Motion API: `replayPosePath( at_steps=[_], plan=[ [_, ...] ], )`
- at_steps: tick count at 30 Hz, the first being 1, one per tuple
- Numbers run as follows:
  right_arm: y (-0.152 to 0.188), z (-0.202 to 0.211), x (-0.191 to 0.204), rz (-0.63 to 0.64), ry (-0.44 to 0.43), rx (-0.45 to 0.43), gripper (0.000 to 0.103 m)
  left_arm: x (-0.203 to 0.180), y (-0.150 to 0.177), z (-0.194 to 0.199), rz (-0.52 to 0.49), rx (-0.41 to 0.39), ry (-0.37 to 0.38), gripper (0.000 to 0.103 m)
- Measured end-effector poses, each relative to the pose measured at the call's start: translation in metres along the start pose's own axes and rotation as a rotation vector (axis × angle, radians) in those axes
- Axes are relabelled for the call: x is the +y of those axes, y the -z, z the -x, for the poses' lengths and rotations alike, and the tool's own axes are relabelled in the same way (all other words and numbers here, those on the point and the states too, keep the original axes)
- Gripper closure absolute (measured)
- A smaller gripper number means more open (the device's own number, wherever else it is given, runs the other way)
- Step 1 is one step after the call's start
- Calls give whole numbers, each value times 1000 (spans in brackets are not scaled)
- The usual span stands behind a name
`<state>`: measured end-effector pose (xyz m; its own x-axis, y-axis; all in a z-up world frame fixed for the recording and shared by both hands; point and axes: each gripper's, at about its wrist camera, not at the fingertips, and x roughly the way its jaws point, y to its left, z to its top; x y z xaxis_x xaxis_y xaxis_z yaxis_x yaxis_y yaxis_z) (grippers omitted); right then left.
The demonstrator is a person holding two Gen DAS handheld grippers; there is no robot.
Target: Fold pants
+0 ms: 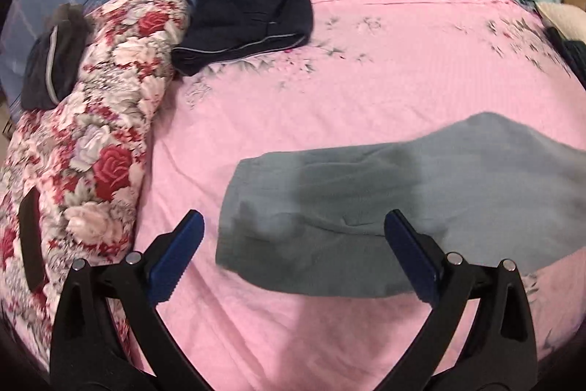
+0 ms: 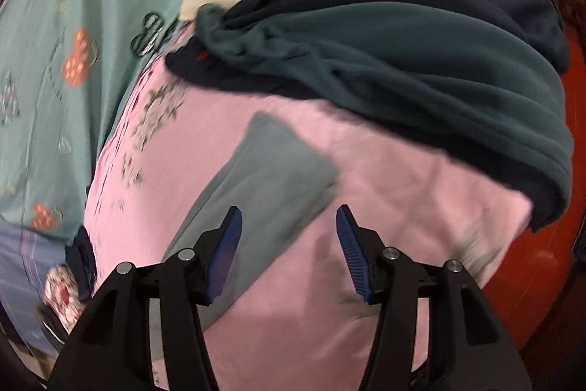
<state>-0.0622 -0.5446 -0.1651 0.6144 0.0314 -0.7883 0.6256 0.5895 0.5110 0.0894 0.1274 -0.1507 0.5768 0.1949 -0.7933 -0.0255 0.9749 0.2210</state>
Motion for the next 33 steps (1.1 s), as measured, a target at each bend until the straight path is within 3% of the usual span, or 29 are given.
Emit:
replayPosePath(
  at_steps=[3, 7, 13, 18, 22, 23, 25, 28, 33],
  plan=[
    [-5, -9, -16, -40, -69, 25, 66, -7, -4, 8, 24, 22, -2, 3],
    [-5, -23, -30, -143, -161, 53, 72, -33, -13, 19, -11, 18, 13, 3],
    [-9, -24, -35, -228, -235, 44, 72, -71, -25, 35, -51, -11, 81, 3],
    [-8, -28, -25, -204, -219, 47, 71, -93, -27, 42, -82, -21, 129, 3],
    [-16, -14, -32, -165, -89, -52, 90, -98, -24, 46, -90, -23, 145, 3],
    [-19, -8, -37, -183, -68, -74, 90, -97, -24, 45, -85, -20, 150, 3],
    [-21, -3, -42, -208, -123, -60, 90, -95, -23, 44, -78, -11, 153, 3],
    [-13, -12, -37, -233, -187, 81, 81, -93, -25, 41, -59, -1, 159, 3],
    [-2, -26, -32, -280, -196, 143, 75, -96, -24, 40, -62, 7, 177, 3]
  ],
)
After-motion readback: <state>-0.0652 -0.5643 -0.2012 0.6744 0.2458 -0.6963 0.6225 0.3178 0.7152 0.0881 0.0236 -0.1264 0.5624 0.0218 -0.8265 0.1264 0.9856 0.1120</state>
